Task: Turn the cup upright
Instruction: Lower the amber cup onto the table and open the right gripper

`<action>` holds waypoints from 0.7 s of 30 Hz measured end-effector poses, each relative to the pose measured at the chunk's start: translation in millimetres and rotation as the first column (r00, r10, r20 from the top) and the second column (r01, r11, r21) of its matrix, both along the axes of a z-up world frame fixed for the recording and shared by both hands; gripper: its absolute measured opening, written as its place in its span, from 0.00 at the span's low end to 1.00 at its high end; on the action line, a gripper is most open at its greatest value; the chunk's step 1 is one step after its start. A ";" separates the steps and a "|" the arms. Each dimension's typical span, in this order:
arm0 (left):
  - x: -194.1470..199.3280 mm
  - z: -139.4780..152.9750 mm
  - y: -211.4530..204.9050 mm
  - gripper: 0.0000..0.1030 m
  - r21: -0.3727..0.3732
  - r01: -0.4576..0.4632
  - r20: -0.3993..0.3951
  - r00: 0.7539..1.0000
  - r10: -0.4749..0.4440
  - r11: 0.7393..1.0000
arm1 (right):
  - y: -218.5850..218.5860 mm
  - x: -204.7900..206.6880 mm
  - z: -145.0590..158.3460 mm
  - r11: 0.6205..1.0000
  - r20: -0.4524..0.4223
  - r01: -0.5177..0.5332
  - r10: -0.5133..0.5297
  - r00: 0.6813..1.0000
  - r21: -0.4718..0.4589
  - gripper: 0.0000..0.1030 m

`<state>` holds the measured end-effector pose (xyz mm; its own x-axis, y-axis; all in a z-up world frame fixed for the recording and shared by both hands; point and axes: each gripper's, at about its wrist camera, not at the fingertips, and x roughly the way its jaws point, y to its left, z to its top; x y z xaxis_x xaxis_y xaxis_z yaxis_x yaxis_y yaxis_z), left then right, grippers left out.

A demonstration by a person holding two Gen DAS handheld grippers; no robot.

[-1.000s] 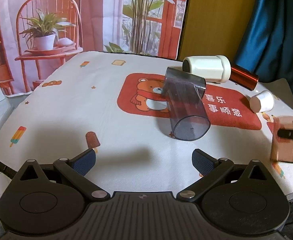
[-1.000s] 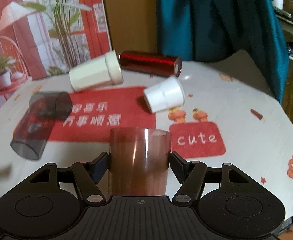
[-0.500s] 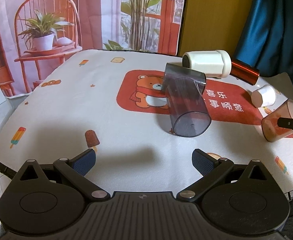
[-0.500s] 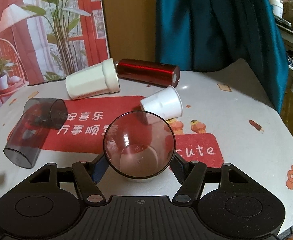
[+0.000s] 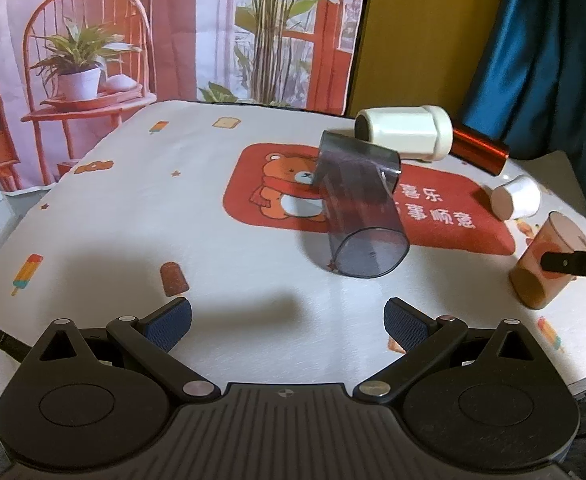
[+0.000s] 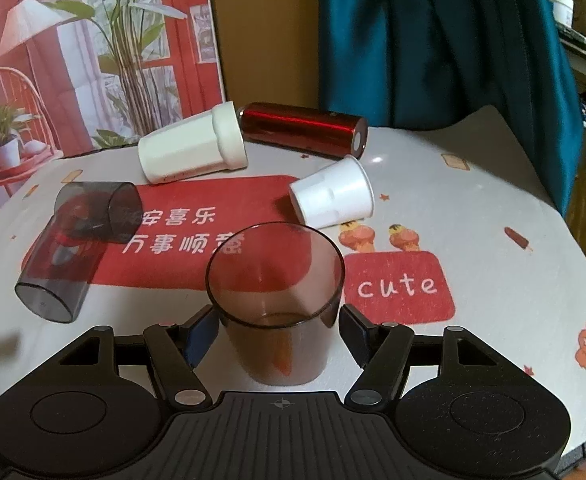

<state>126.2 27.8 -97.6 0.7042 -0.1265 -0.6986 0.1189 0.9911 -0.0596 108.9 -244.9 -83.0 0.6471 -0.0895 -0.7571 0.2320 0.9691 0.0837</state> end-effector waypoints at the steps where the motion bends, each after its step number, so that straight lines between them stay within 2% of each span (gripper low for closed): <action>1: -0.4 1.0 -0.8 1.00 -0.001 0.002 0.003 1.000 -0.002 1.000 | 0.1 -1.2 1.1 1.000 -0.001 0.003 -0.003 1.000 0.000 0.72; 3: -1.4 3.2 -2.9 1.00 0.005 0.004 0.009 1.000 -0.004 1.000 | -0.7 -4.2 4.6 1.000 -0.002 0.015 -0.015 1.000 0.001 0.87; 4: -1.9 4.8 -3.8 1.00 0.010 0.002 0.014 1.000 -0.002 1.000 | -1.3 -6.0 7.4 1.000 0.000 0.023 -0.023 1.000 0.006 0.89; 6: -2.7 10.0 -4.6 1.00 0.021 -0.004 0.026 1.000 0.004 1.000 | -3.5 -9.3 12.7 0.999 0.001 0.036 -0.036 0.999 0.022 1.00; 16: -12.1 58.9 -6.3 1.00 -0.014 -0.017 0.079 0.997 0.018 1.000 | -0.4 -37.7 53.9 0.997 0.001 0.029 -0.030 1.000 0.068 1.00; 21: -26.4 81.9 -11.7 1.00 0.014 -0.007 0.096 0.995 0.005 1.000 | 4.7 -58.9 77.5 0.996 0.029 0.016 -0.018 0.999 0.085 1.00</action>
<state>99.9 16.1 -15.7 0.7688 -0.1126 -0.6295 0.1174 0.9925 -0.0341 49.9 -240.2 -5.5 0.6686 -0.0373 -0.7427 0.2447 0.9542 0.1724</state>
